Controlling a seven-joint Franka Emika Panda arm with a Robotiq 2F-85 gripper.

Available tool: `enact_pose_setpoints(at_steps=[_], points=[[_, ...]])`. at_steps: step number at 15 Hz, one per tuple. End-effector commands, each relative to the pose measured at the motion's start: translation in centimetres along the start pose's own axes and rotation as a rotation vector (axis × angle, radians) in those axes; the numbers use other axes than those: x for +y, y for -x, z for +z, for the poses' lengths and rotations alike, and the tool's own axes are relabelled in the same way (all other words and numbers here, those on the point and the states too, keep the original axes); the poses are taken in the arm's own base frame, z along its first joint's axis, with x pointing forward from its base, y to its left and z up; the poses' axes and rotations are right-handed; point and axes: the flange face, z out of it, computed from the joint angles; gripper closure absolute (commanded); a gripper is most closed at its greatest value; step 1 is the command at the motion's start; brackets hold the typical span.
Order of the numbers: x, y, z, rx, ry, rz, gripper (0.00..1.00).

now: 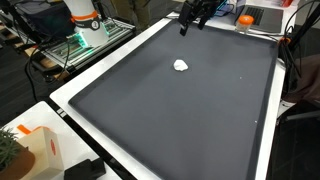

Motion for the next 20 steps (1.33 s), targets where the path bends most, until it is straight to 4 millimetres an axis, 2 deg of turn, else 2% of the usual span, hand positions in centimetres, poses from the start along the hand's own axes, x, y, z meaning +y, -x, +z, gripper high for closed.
enact_pose_setpoints(at_steps=[1,5,9,13,20], points=[[0.0,-1.0,0.1,-0.020,0.016,0.005,0.00],[0.3,-3.3,0.6,-0.147,0.024,-0.083,0.00],[-0.5,-6.1,0.9,-0.224,0.016,-0.169,0.00],[-0.9,-8.0,3.2,-0.358,0.045,-0.131,0.00],[-0.7,-11.2,7.3,-0.439,0.001,-0.088,0.00]])
